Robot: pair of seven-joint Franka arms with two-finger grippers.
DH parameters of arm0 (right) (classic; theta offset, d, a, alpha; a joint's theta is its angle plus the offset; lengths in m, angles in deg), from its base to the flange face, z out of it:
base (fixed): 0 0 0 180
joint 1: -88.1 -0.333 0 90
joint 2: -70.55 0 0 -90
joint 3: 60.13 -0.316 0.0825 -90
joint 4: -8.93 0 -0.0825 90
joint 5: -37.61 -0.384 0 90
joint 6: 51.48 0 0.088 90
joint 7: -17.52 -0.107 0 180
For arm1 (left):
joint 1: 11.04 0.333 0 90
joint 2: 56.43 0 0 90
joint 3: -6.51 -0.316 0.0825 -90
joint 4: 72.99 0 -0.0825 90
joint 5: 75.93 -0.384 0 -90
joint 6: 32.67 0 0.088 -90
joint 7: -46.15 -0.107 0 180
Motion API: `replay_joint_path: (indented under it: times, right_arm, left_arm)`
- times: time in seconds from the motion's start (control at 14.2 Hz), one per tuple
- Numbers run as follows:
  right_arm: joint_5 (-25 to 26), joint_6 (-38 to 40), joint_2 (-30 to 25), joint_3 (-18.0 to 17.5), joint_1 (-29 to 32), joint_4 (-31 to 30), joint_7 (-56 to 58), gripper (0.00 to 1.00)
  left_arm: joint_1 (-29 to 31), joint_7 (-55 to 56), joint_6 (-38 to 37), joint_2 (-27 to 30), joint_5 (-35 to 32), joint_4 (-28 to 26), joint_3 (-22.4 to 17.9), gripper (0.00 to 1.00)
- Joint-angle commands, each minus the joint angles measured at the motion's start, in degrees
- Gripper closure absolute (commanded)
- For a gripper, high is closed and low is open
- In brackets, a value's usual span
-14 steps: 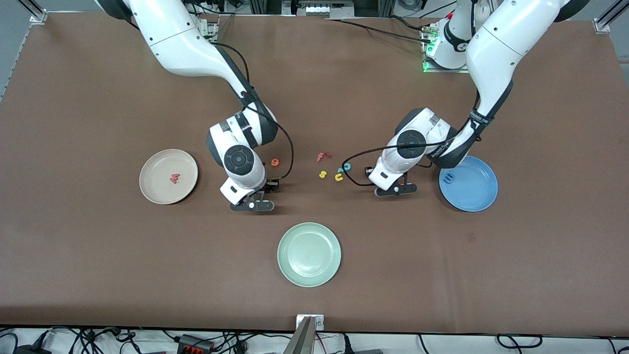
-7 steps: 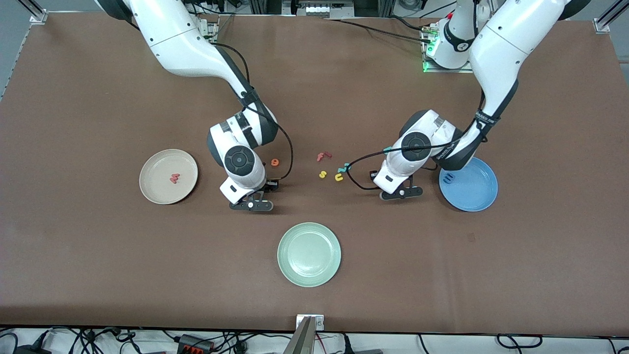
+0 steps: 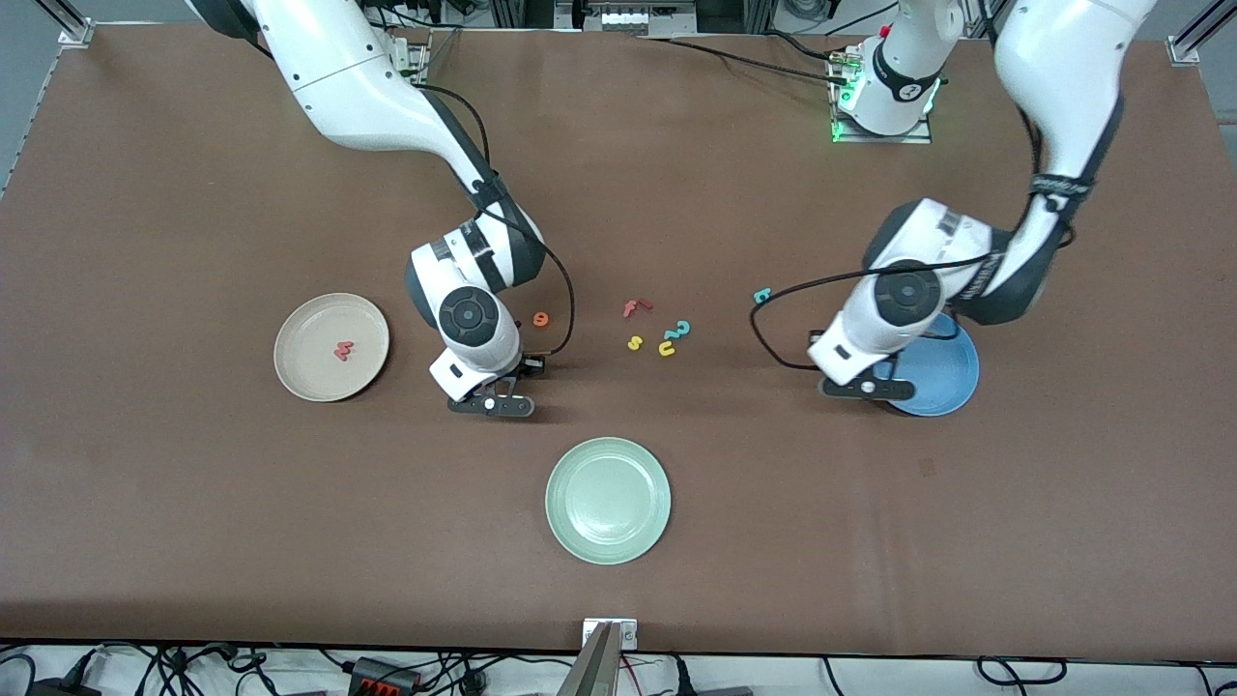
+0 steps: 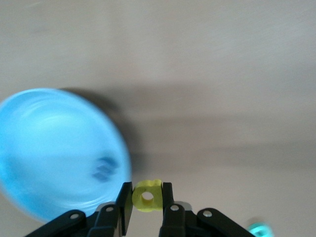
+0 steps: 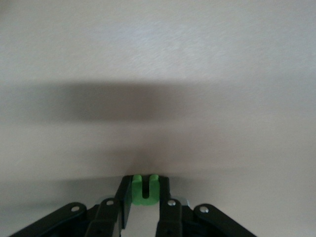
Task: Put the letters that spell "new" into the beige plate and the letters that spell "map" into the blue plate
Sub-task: 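Put yellow letter on blue plate while the right gripper puts u on beige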
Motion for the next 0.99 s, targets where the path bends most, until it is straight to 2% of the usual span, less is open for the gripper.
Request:
replay_joint_path:
  times: [0.0, 0.14, 0.28, 0.42, 0.49, 0.56, 0.63, 0.77, 0.92]
  right_arm:
    - [-0.2, 3.5, -2.5, 0.7, 3.0, 0.0, -0.2, 0.85]
    - [0.0, 9.1, -4.1, 0.7, 7.9, -0.3, 0.3, 0.85]
    - [0.1, 14.0, -6.5, 0.7, 12.5, -1.5, 4.4, 0.85]
    - [0.2, 15.1, -10.0, 0.7, 15.9, -6.4, 7.3, 0.85]
    - [0.4, 14.6, -11.4, 0.8, 17.1, -9.3, 8.6, 0.85]
    - [0.5, 14.7, -12.3, 0.8, 18.6, -10.9, 10.0, 0.85]
    - [0.5, 14.8, -13.1, 0.8, 20.1, -12.4, 12.2, 0.85]
    - [0.5, 14.6, -14.4, 0.8, 23.0, -15.6, 16.6, 0.85]
    - [0.5, 14.1, -15.5, 0.8, 25.5, -18.0, 20.1, 0.85]
  left_arm:
    - [3.9, -1.9, -2.3, 0.9, -1.7, -1.8, 0.2, 0.84]
    - [10.5, -4.2, -0.7, 0.5, -1.7, -3.2, 1.2, 0.83]
    - [12.8, -8.6, 2.3, 0.3, -1.7, -5.7, 1.3, 0.82]
    - [16.0, -10.3, 8.1, 0.3, -1.7, -10.0, 1.3, 0.78]
    - [17.4, -12.7, 11.0, 0.1, -1.7, -11.8, 1.3, 0.67]
    - [18.7, -14.1, 11.7, -0.9, -1.7, -12.2, 1.3, 0.29]
    - [18.9, -14.8, 11.5, -1.1, -1.7, -11.7, 1.3, 0.00]
    - [18.4, -14.7, 10.4, -0.4, -1.7, -11.5, 2.1, 0.00]
    - [18.8, -13.8, 5.1, 0.3, -1.6, -10.2, 7.2, 0.00]
